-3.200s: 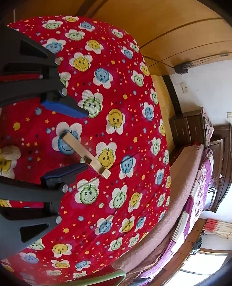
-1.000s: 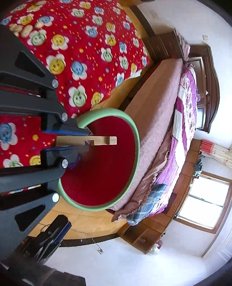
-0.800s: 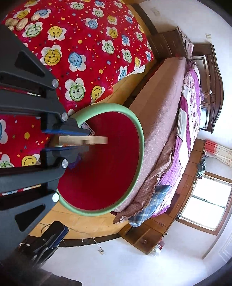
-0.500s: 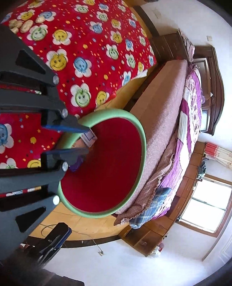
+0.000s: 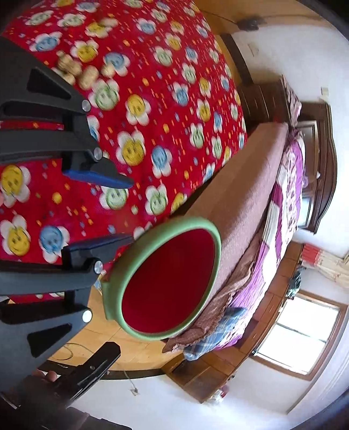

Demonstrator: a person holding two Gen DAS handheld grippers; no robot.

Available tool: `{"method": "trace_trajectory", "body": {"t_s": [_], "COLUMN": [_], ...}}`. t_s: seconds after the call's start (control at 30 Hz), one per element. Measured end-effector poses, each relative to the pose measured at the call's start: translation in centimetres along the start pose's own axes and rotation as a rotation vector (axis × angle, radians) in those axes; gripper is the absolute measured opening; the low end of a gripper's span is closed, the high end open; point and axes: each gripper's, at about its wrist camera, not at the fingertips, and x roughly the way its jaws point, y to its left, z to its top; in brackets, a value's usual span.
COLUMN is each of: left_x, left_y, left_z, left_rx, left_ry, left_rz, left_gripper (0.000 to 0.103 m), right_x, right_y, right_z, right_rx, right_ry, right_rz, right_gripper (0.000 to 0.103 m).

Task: Collect trash
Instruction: 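Open the left tool to drop the wooden stick into the bin, then move both open tools back over the peanuts on the bedspread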

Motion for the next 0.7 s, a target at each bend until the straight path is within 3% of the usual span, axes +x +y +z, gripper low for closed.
{"method": "trace_trajectory", "body": {"t_s": [0.2,0.3,0.7], "left_x": [-2.7,-4.1,-8.5], "left_y": [2.8,4.2,8.2], "left_z": [-1.7,-2.7,-6.1], "left_rx": [-0.067,-0.092,-0.193], "left_ry": [-0.026,-0.035,-0.081], "left_rz": [0.050,0.092,0.201], "left_gripper": [0.035,0.035,0.035], "right_x": [0.1,0.0,-1.4], "right_y": [2.9,4.0,7.9], "right_z": [-1.0,-1.5,-3.3], "right_rx": [-0.065,-0.085,-0.149], "right_ry": [0.018,0.022,0.011], "right_rz": [0.035,0.052,0.109], "right_gripper": [0.056,0.067,0.070]}}
